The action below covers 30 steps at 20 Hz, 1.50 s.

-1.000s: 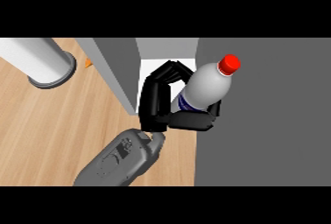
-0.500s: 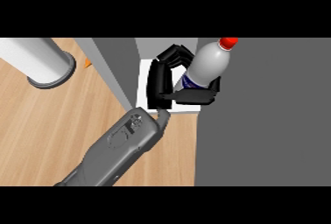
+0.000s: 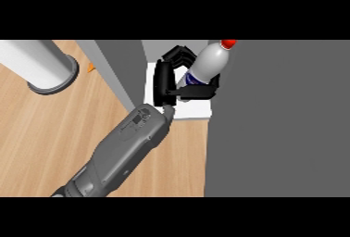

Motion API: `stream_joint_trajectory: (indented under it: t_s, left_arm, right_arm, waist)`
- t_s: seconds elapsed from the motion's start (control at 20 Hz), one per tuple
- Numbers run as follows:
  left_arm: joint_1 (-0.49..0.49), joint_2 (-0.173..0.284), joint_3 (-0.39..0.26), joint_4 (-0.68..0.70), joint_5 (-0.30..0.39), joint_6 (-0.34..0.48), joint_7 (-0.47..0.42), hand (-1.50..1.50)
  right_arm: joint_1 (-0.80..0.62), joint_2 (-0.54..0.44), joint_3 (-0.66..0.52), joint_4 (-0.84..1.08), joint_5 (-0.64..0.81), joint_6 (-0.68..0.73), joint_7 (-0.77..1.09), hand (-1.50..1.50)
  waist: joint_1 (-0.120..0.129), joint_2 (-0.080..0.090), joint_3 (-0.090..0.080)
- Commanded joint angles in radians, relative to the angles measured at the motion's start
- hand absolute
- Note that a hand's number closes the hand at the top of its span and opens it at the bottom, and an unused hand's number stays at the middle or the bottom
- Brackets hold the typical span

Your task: Pick up the bottled water, place it into the cabinet and close the cabinet

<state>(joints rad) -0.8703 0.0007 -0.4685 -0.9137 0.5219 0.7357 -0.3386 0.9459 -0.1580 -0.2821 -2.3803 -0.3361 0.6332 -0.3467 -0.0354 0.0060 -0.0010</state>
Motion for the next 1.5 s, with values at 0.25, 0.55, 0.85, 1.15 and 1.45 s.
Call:
stream_joint_trajectory:
  t_s: [0.25,0.55,0.85,1.15,1.45]
  left_arm:
    - [-0.077,-0.001,0.086,0.218,0.126,-0.048,-0.146,1.5]
    - [-0.18,0.002,0.104,0.414,0.023,-0.067,-0.183,1.5]
    - [-0.3,-0.001,0.103,0.581,-0.016,-0.075,-0.154,-1.5]
    - [-0.345,0.006,0.138,0.69,-0.016,-0.106,-0.158,-1.5]
    - [-0.36,-0.001,0.182,0.669,0.017,-0.149,-0.216,-1.5]
  right_arm:
    - [-0.002,-0.004,-0.022,-0.044,-0.12,0.03,0.024,-1.5]
    - [0.031,0.01,-0.031,-0.057,-0.122,0.047,0.008,-1.5]
    - [-0.001,0.023,0.036,-0.108,-0.079,0.008,0.081,-1.5]
    - [-0.039,-0.017,-0.028,-0.049,-0.132,0.038,0.032,-1.5]
    - [-0.05,0.016,0.014,-0.077,-0.081,0.023,0.043,-1.5]
  waist:
    - [-0.018,0.005,0.0]
    - [-0.016,0.004,0.001]
    - [-0.022,0.01,0.0]
    - [-0.031,0.015,0.0]
    - [-0.026,0.012,0.0]
